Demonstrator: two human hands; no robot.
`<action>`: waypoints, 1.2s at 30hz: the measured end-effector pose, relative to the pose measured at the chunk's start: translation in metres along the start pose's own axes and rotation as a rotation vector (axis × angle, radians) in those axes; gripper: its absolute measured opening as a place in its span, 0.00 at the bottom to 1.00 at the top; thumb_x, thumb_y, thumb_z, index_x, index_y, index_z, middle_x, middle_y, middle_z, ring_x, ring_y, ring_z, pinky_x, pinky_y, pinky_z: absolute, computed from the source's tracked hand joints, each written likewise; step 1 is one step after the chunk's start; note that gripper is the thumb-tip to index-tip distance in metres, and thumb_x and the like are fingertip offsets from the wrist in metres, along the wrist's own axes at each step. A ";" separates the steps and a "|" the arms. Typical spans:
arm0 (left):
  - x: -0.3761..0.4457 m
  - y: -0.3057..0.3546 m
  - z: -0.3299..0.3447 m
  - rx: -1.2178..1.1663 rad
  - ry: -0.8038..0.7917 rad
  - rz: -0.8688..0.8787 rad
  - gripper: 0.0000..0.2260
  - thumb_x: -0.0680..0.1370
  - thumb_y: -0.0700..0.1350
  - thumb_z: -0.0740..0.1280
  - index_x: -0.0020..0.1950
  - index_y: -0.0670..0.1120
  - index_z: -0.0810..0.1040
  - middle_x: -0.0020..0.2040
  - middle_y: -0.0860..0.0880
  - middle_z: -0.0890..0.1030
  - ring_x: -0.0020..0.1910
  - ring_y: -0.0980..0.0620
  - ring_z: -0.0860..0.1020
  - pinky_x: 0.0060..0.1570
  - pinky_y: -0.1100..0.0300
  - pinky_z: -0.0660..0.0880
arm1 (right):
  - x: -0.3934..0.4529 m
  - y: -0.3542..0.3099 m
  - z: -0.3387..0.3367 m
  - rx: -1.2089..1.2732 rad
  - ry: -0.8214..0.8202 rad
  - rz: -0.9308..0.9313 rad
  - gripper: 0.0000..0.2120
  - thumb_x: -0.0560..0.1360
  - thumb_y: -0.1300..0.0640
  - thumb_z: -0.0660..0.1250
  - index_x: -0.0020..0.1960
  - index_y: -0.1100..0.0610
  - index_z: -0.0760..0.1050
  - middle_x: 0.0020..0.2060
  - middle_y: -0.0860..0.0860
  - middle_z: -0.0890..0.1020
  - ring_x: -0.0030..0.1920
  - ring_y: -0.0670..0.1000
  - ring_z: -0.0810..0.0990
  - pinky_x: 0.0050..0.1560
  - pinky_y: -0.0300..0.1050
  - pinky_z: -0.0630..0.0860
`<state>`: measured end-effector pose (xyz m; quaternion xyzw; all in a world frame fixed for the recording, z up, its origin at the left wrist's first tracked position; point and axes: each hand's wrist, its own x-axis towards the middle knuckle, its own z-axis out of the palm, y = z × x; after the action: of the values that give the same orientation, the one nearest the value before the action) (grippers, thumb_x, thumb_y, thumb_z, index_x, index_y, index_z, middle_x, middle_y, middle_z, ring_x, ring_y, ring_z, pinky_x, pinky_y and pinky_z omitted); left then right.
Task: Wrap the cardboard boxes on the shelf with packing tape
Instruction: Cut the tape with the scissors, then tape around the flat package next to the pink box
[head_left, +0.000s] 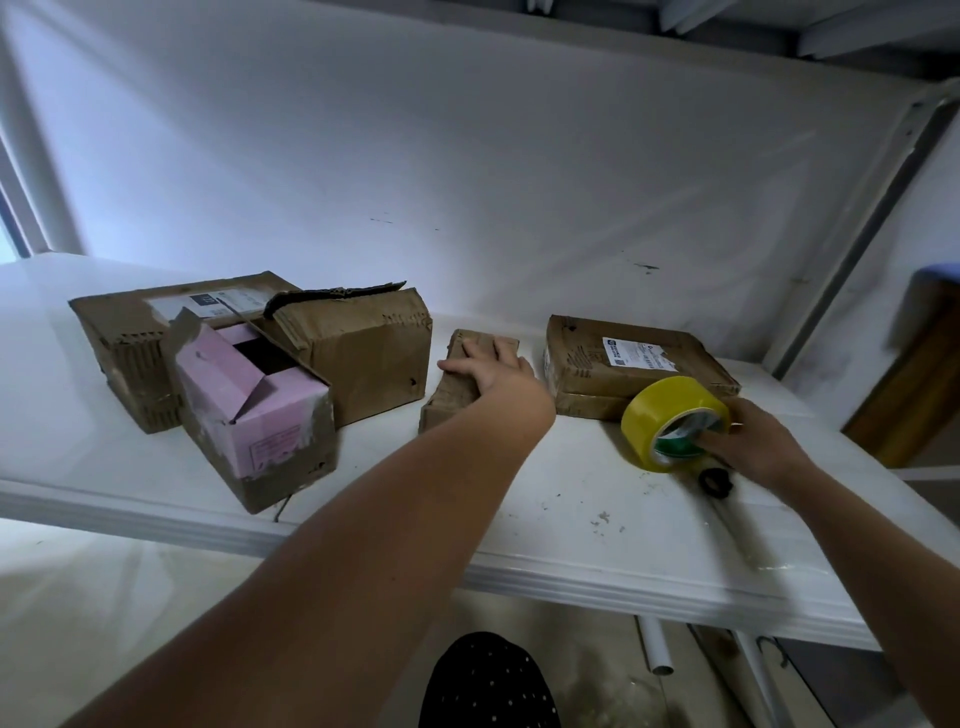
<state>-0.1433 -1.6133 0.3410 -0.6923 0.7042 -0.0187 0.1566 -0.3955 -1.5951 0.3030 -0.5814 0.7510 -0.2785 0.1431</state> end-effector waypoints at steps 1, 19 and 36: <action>-0.001 0.000 -0.001 0.026 -0.010 0.022 0.45 0.75 0.59 0.66 0.78 0.48 0.39 0.78 0.40 0.38 0.74 0.28 0.44 0.64 0.27 0.56 | -0.001 -0.002 0.003 0.014 0.041 -0.033 0.22 0.72 0.54 0.73 0.63 0.59 0.72 0.56 0.58 0.79 0.52 0.57 0.76 0.50 0.48 0.72; -0.008 -0.002 0.006 0.029 0.545 0.396 0.26 0.79 0.62 0.54 0.70 0.46 0.67 0.71 0.45 0.68 0.73 0.46 0.61 0.70 0.35 0.48 | -0.021 -0.041 0.034 0.169 -0.052 -0.394 0.41 0.65 0.62 0.78 0.70 0.49 0.58 0.57 0.50 0.72 0.54 0.53 0.73 0.53 0.51 0.74; -0.035 0.046 0.012 -0.750 0.453 0.262 0.11 0.78 0.48 0.66 0.58 0.48 0.79 0.52 0.46 0.80 0.52 0.44 0.78 0.44 0.56 0.70 | -0.027 -0.055 0.050 0.152 -0.100 -0.450 0.51 0.64 0.60 0.79 0.76 0.51 0.50 0.50 0.47 0.74 0.47 0.52 0.77 0.46 0.47 0.73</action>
<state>-0.1856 -1.5747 0.3255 -0.5845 0.7605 0.1067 -0.2620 -0.3168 -1.5912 0.2917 -0.7347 0.5714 -0.3300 0.1577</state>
